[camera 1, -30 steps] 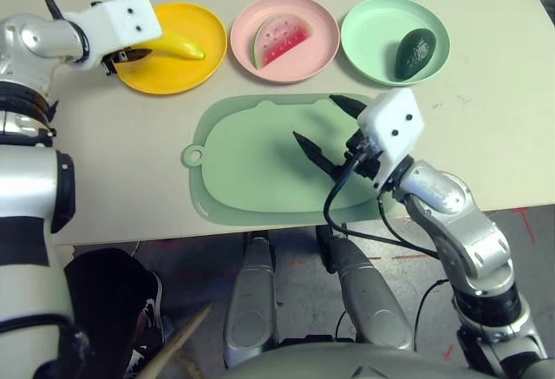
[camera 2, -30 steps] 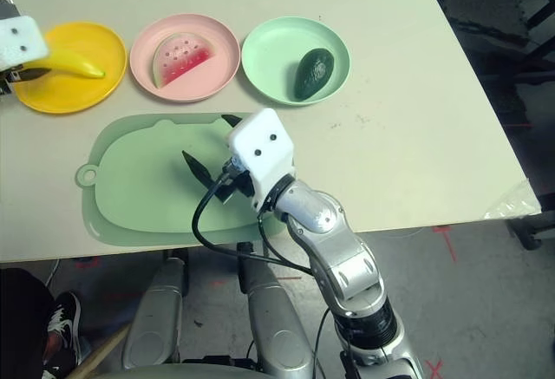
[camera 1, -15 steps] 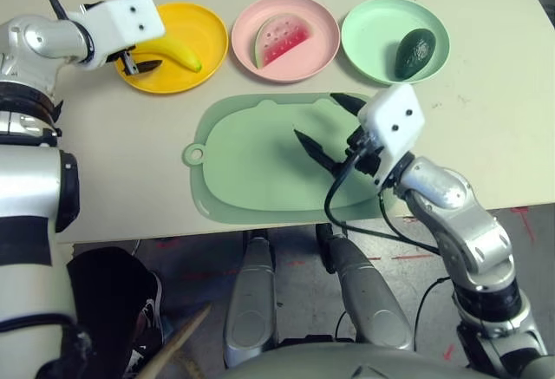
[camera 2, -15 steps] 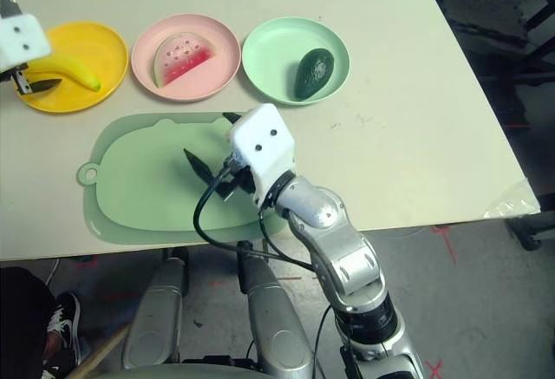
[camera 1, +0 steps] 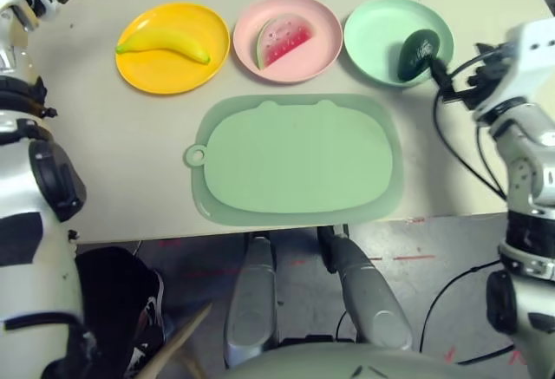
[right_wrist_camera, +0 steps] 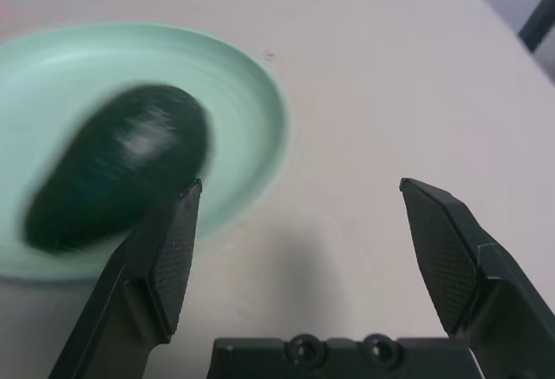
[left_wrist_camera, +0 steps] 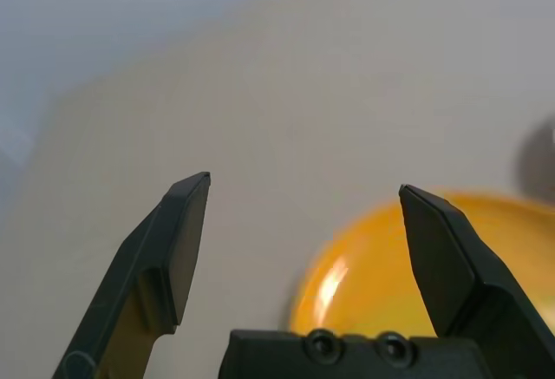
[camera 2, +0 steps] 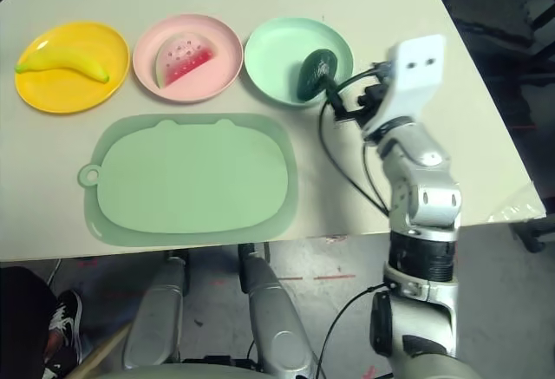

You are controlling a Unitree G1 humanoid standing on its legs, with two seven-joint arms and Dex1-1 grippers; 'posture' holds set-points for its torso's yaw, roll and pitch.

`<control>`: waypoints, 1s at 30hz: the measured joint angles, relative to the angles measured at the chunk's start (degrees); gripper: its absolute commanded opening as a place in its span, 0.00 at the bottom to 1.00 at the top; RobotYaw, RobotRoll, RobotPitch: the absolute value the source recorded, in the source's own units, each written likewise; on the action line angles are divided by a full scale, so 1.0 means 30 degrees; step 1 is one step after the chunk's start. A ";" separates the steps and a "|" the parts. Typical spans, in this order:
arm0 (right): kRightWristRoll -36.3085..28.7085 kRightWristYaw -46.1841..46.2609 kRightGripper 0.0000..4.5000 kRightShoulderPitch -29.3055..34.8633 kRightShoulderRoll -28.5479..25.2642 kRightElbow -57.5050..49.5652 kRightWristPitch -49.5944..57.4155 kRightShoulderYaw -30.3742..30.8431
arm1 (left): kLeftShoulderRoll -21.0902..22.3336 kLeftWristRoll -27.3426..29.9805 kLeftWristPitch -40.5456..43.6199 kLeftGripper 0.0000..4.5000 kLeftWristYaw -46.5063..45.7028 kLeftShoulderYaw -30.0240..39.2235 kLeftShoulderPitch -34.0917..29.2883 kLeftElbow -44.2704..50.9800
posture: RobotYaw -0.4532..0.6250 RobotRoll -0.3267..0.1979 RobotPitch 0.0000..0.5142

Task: Place the fruits into color-matched plates.

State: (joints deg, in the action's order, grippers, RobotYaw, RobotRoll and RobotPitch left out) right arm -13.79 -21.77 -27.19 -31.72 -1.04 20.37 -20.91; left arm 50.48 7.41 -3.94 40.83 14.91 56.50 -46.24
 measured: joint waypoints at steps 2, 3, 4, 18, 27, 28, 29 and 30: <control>-0.0355 -0.0836 1.00 0.0842 -0.0522 0.0955 -0.1200 -0.0924 | -0.0041 0.0885 0.1910 0.99 -0.0532 0.0943 -0.2753 0.2800 | 0.52 0.62 0.89; -0.0576 -0.1299 1.00 0.1144 -0.0690 0.1570 -0.1931 -0.1252 | -0.0076 0.1333 0.2826 0.99 -0.0983 0.1456 -0.3711 0.4160 | 0.52 0.62 0.89; -0.0728 -0.1775 1.00 0.1355 -0.0807 0.2248 -0.2705 -0.1552 | -0.0170 0.1813 0.3647 0.99 -0.1558 0.2082 -0.4415 0.5611 | 0.54 0.62 0.89; -0.3169 -0.8601 1.00 0.0494 -0.2444 1.2651 -1.1068 -0.3024 | -0.4502 0.5179 1.1650 0.99 -0.7864 0.5741 -1.3489 2.0682 | 0.57 0.62 0.88; -0.3689 -0.9993 1.00 -0.1783 -0.2942 1.6996 -1.2763 -0.3135 | -0.5592 0.5314 1.1541 0.99 -0.8654 0.7052 -1.6265 2.1634 | 0.57 0.62 0.86; -0.3710 -0.9993 1.00 -0.1926 -0.2973 1.7222 -1.2884 -0.3148 | -0.5592 0.5322 1.1228 0.99 -0.8451 0.7059 -1.6390 2.1621 | 0.57 0.62 0.86; -0.3725 -0.9994 1.00 -0.1998 -0.3010 1.7407 -1.2973 -0.3165 | -0.5586 0.5327 1.0850 0.99 -0.8198 0.7060 -1.6459 2.1607 | 0.56 0.62 0.85; -0.3750 -0.9994 1.00 -0.2120 -0.3017 1.7678 -1.3098 -0.3168 | -0.5514 0.5294 1.0043 0.99 -0.7721 0.7063 -1.6605 2.1428 | 0.56 0.62 0.85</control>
State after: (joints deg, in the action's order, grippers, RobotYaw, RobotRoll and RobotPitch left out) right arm -25.04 -51.75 -33.55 -40.77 51.99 -18.93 -30.41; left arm 33.94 23.30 26.19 17.67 36.10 6.69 18.05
